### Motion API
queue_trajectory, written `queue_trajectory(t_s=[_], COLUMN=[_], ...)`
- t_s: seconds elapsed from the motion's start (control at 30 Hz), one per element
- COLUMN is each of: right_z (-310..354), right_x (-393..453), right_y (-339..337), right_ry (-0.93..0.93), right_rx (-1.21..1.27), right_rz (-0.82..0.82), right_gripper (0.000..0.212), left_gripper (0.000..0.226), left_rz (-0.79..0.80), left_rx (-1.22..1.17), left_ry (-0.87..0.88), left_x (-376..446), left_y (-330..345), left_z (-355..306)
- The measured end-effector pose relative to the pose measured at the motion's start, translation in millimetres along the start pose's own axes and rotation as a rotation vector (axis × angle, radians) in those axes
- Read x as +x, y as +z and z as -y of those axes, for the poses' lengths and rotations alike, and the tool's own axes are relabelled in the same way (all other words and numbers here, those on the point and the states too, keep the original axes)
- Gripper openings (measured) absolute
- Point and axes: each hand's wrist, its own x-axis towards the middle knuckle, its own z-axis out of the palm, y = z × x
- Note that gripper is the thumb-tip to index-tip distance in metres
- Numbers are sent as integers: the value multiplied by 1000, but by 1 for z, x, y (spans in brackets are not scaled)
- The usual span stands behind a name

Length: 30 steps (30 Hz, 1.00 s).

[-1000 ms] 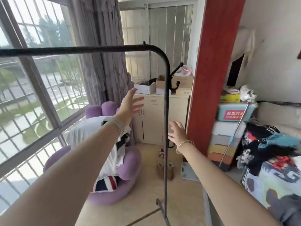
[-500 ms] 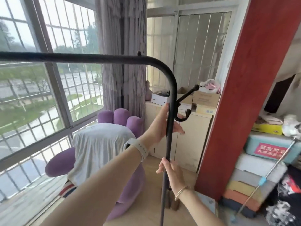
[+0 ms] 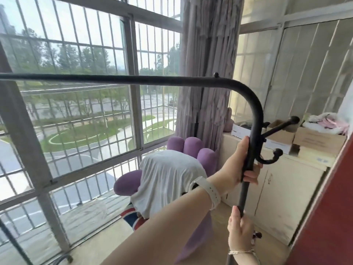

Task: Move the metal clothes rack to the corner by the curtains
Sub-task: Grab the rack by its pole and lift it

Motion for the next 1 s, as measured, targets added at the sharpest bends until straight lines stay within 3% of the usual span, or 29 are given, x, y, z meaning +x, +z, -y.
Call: queue_trajectory(t_s=[0.23,0.37,0.83,1.0], right_z=[15,27,79,107], right_x=[-8,-14,-94,-141], right_y=[16,11,21,34], right_ry=[-60,-83,-94,-16], right_rx=[-84,-99,-97,-50], right_rz=[-13,-15,-94,33], right_gripper=[49,38,36,34], left_gripper=[62,61,66,76], left_rz=[-68,-13,35,26], left_rx=[-40,-61,-102,-96], left_ry=[-13,-1,48,46], left_x=[-6,-8,-87,-133], left_y=[-15,-10,-6,-20], left_z=[-7,-9,-18,-24])
